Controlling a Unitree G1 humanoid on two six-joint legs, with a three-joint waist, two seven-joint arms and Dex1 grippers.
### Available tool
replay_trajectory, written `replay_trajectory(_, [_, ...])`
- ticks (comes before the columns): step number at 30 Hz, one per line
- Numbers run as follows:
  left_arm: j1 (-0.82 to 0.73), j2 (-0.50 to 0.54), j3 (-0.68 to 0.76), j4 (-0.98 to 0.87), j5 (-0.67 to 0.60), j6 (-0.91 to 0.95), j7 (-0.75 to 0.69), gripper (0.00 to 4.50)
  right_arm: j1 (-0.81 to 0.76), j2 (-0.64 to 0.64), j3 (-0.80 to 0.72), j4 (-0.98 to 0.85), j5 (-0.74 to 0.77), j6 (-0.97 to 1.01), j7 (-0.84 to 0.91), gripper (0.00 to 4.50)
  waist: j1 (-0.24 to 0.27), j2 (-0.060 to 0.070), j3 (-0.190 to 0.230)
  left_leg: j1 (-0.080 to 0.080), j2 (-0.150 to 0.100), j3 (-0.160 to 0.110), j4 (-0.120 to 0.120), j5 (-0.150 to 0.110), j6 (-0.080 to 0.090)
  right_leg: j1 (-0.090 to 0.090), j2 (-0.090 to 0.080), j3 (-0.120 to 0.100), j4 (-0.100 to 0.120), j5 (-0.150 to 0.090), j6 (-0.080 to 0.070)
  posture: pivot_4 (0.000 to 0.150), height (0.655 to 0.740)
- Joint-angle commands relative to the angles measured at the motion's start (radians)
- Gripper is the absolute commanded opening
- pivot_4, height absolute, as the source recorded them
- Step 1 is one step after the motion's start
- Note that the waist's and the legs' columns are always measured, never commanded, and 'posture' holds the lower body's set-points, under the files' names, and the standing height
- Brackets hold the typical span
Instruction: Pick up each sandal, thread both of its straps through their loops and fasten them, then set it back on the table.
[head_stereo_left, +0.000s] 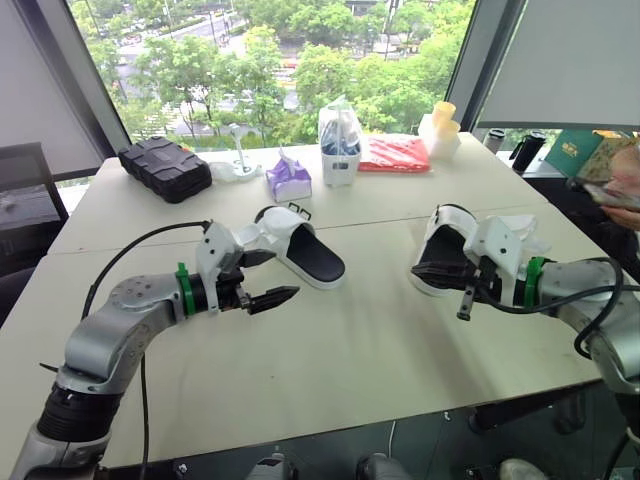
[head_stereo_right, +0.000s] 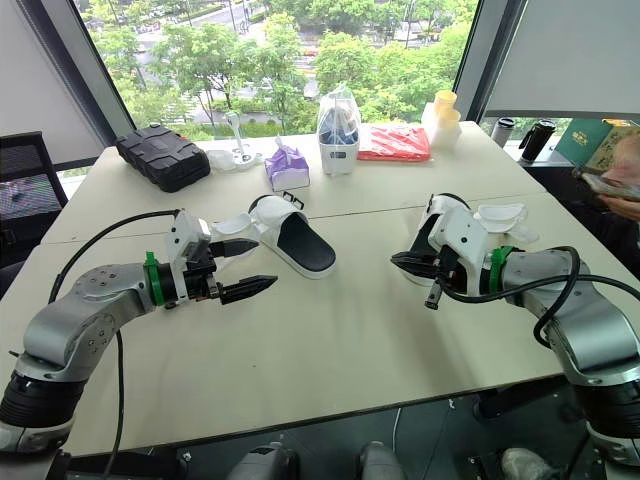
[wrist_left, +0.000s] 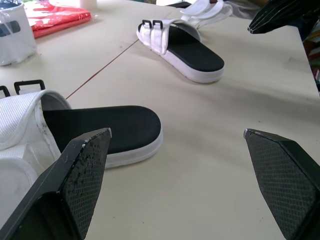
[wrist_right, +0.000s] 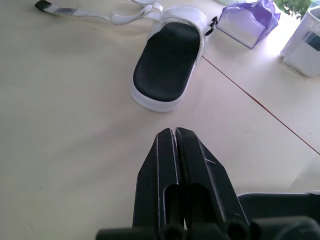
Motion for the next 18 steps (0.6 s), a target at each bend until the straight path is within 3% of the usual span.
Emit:
replay_trajectory(1, [-0.012,0.007,0.030,-0.030,-0.016,0.000,-0.004,4.43,-0.001,0.004,-0.014,-0.026,0.004,-0.006,-0.003,0.00,0.000,0.000,0.000,0.000,0.000,0.000,0.000,0.000,0.000,0.000,0.000,0.000,0.000,0.000,0.000,0.150,0.7400])
replay_trajectory(18, [-0.022,0.000,0.031,-0.035,-0.042,0.014,0.003,4.43,0.004,0.008,-0.019,-0.040,-0.006,-0.004,-0.041,0.00,0.000,0.000,0.000,0.000,0.000,0.000,0.000,0.000,0.000,0.000,0.000,0.000,0.000,0.000,0.000,0.150,0.7400])
